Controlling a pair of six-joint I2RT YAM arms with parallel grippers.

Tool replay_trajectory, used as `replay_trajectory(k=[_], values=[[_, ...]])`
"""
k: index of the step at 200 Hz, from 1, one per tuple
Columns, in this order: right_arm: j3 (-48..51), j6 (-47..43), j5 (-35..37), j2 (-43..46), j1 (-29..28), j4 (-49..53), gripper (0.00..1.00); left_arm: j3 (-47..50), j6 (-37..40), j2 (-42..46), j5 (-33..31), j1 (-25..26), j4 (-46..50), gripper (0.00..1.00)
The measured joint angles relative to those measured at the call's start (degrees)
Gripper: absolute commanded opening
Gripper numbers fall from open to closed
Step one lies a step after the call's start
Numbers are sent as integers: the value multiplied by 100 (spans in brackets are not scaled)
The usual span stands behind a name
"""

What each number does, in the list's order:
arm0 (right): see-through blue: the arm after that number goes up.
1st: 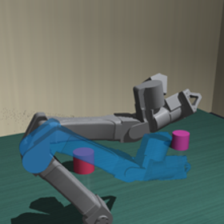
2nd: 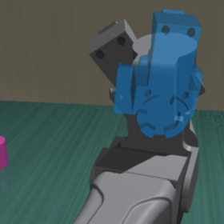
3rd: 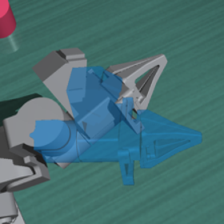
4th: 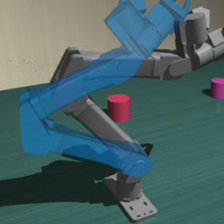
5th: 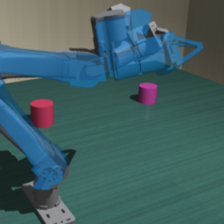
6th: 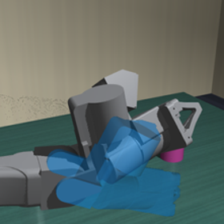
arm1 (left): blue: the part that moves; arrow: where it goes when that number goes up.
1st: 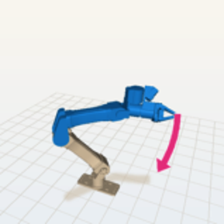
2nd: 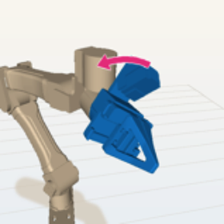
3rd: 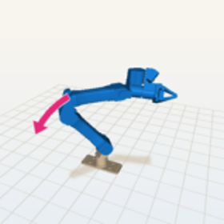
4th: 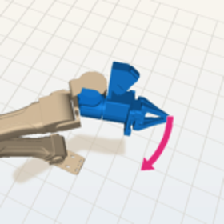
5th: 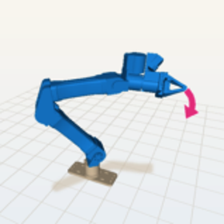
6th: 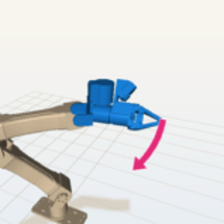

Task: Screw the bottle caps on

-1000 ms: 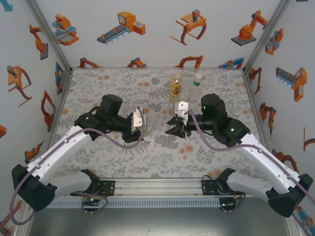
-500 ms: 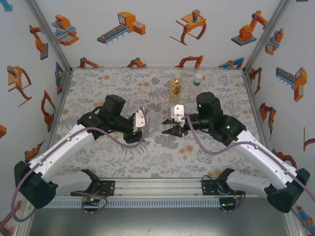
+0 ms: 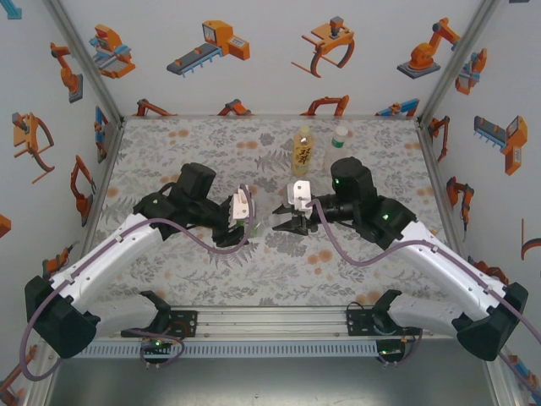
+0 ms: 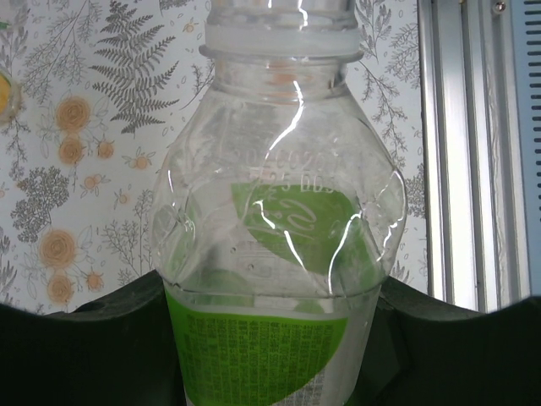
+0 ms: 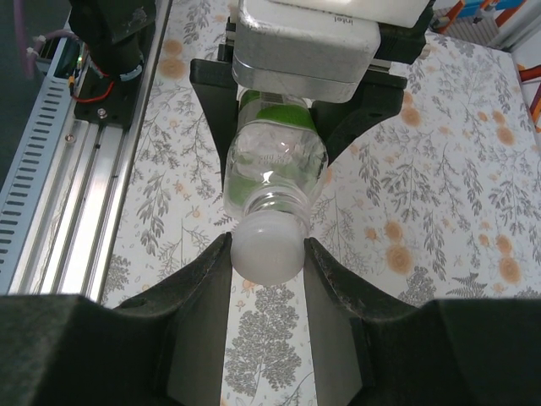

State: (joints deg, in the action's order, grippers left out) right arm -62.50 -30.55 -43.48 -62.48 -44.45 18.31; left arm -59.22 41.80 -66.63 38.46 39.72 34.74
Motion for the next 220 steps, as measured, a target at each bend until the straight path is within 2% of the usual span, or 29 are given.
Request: replay_trajectory(k=[155,220], values=[[-48,-20,-57,-90,-33,-120,3,0,2,0,122,0,4,0],[-269,-201,-247,-219,-33,164,3,0,2,13,254,0,46,0]])
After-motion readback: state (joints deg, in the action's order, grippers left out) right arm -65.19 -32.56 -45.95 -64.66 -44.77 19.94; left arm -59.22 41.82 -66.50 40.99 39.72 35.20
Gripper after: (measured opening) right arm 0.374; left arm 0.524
